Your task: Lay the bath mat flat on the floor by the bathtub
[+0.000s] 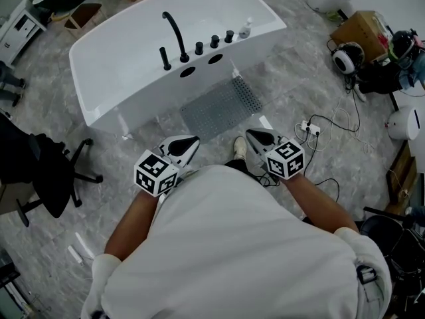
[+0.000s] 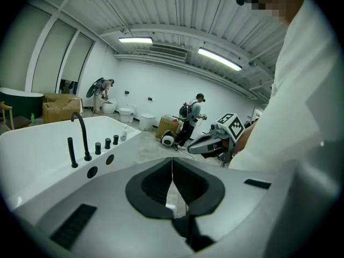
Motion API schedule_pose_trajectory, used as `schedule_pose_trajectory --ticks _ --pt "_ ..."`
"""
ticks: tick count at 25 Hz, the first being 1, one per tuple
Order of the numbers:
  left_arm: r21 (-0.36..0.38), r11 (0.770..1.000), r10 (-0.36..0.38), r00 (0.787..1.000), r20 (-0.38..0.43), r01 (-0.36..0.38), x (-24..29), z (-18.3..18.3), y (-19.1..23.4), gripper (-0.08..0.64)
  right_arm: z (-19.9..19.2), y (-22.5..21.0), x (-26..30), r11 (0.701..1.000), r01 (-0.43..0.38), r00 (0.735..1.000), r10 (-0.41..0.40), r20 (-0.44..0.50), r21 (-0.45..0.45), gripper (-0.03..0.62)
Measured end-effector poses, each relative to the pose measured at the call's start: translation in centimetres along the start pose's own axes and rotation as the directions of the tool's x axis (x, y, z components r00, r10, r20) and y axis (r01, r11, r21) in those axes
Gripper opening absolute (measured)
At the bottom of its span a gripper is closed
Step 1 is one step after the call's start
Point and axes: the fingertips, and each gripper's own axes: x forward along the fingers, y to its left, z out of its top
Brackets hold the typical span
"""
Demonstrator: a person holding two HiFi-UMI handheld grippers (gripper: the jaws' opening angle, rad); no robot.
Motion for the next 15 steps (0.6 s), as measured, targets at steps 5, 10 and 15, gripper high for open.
schedule_pose_trajectory --ticks 5,10,15 --pt "0.024 1.000 0.015 1.000 0.006 -0.015 -0.9 -0.3 0.0 0.018 0.0 0.4 -0.1 1.000 0.006 1.000 -0.006 0.001 -0.012 0.009" --pt "0.006 1.000 0.021 1.000 0.014 -0.021 -1.3 -1.1 0.2 0.018 -0.1 0.7 0.2 1.000 0.011 1.000 -0.011 -0.003 -0.023 0.009" --pt "0.000 1.000 0.021 1.000 0.011 -0.021 -1.4 -1.5 0.2 0.018 -0.1 1.0 0.3 0.999 0.016 1.000 -0.016 -0.005 -0.036 0.008"
